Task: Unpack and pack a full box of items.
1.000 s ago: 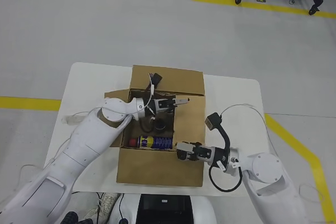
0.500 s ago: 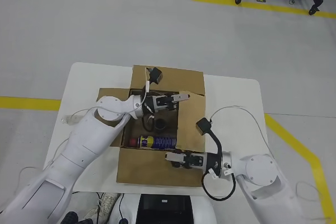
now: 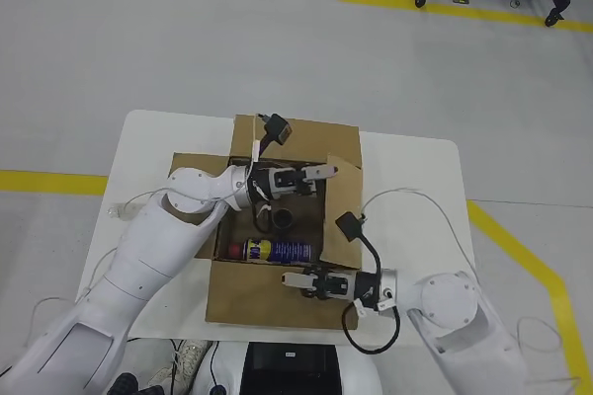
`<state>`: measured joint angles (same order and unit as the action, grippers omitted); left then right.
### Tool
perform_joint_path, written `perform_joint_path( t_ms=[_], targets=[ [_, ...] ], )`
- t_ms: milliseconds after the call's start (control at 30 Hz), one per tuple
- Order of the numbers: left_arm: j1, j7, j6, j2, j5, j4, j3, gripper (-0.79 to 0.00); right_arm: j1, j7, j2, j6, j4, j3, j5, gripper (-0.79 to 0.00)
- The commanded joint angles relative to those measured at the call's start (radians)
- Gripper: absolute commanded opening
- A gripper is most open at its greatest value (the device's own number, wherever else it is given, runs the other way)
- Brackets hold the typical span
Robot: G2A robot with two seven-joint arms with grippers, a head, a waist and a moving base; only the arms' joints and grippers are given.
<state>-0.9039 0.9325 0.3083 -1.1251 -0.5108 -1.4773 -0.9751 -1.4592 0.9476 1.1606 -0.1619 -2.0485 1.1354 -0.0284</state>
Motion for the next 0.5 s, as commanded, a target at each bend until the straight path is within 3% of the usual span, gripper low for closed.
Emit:
perform_joint_path(
  t_ms=[0,233,467],
  targets=[
    [-0.001,0.014,0.000,-0.001,-0.012,-0.002,-0.001,0.000,-0.007,-0.026,-0.002,-0.010,-0.005,0.007,0.019,0.000],
    [-0.012,0.035,0.018,-0.001,-0.017,-0.009,-0.021,0.000,-0.055,-0.077,-0.015,-0.006,-0.041,0.071,0.022,0.000],
    [-0.078,0.052,0.046,0.018,-0.010,-0.092,-0.106,0.000,-0.117,-0.109,-0.027,0.016,-0.084,0.139,0.009,0.000]
  ],
)
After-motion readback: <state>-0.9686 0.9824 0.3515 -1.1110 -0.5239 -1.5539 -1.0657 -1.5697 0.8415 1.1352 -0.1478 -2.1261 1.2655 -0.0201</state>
